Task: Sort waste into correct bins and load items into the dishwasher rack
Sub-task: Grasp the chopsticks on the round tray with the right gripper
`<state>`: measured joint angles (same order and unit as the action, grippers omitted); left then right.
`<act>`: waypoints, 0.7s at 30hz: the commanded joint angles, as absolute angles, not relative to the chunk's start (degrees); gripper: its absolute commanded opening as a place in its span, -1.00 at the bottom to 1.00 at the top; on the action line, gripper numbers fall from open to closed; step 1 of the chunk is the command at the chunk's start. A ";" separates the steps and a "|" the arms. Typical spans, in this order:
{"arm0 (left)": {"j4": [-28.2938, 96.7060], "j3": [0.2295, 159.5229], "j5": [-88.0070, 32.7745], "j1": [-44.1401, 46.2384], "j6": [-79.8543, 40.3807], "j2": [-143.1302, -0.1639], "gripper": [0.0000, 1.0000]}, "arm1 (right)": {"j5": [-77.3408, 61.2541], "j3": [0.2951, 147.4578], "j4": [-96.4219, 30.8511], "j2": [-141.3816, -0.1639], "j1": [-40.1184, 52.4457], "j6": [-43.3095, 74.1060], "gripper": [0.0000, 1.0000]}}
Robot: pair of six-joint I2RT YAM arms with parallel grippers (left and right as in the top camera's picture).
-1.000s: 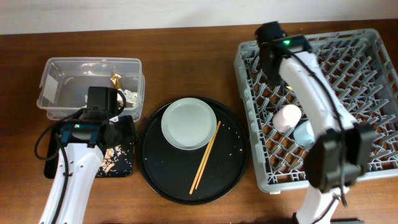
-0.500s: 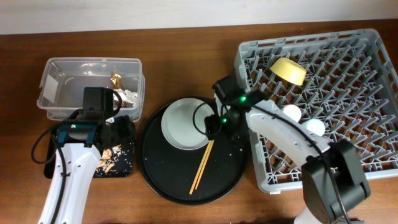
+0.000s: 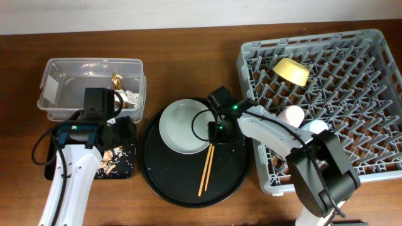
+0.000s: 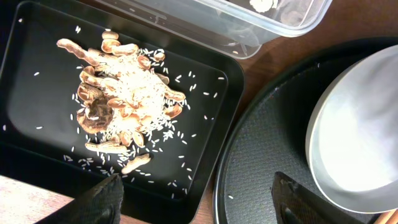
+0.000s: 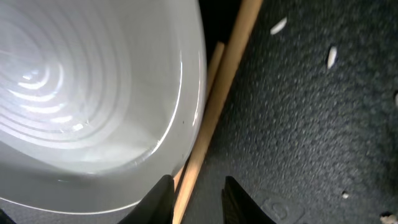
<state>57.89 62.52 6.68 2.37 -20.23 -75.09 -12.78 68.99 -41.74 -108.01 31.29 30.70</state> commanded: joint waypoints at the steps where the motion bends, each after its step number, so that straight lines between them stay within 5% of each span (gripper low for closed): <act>1: 57.95 62.67 6.68 2.07 -20.80 -74.13 0.51 | -13.45 68.97 -44.27 -107.35 31.40 33.32 -0.46; 12: 57.93 62.67 6.70 2.07 -20.80 -74.13 0.53 | -8.27 62.92 -49.87 -103.55 42.61 41.43 -0.43; 21: 57.89 62.67 6.70 2.07 -20.80 -74.13 0.53 | -13.04 64.45 -47.13 -103.22 42.68 39.40 -0.35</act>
<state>57.89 62.52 6.68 2.37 -20.23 -75.09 -12.23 62.78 -47.27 -104.40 42.44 40.47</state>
